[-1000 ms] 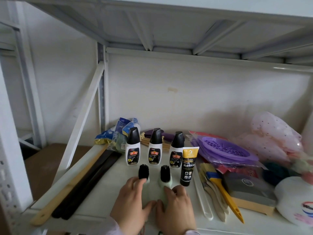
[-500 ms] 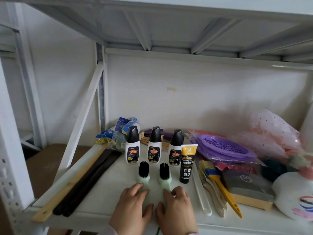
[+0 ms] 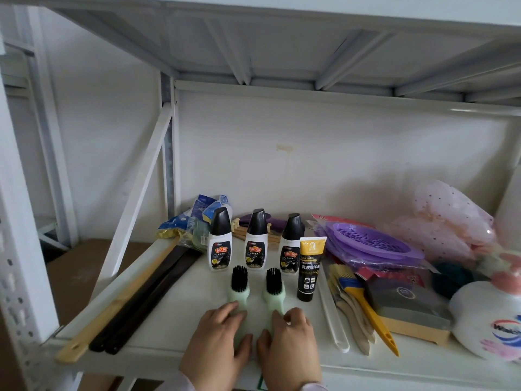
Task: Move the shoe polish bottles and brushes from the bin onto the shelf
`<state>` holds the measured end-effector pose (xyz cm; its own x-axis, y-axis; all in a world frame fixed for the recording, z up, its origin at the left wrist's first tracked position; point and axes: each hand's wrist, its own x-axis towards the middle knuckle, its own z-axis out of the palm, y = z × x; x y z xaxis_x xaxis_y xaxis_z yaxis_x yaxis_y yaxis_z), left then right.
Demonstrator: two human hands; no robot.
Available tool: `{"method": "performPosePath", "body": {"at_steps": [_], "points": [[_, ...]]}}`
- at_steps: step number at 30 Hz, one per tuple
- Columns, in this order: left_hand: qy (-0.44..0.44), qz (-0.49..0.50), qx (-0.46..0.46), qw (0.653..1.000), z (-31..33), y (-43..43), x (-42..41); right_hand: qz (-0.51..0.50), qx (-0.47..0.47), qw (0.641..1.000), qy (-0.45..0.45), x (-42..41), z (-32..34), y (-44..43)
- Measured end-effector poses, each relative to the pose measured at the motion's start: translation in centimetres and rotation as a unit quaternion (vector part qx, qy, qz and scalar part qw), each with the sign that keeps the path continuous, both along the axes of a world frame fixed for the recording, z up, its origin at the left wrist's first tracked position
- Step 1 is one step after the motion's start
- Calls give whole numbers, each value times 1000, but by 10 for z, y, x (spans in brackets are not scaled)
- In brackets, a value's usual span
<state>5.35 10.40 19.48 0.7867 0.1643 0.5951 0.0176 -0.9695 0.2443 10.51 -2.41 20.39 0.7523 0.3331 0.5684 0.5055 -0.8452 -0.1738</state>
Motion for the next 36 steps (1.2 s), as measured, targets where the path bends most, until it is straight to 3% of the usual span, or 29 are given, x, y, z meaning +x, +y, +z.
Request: {"method": "performPosePath", "body": {"at_steps": [8,29,36], "points": [[57,-10,-18,998,6,-3,-6,-3,-1,1000,-7,-2,0,-1],[97,30,-19,995,18,4,-12,4,14,1000,3,-1,-4,-3],[96,49,-32,994,22,4,-16,10,65,998,14,-8,8,-7]]}}
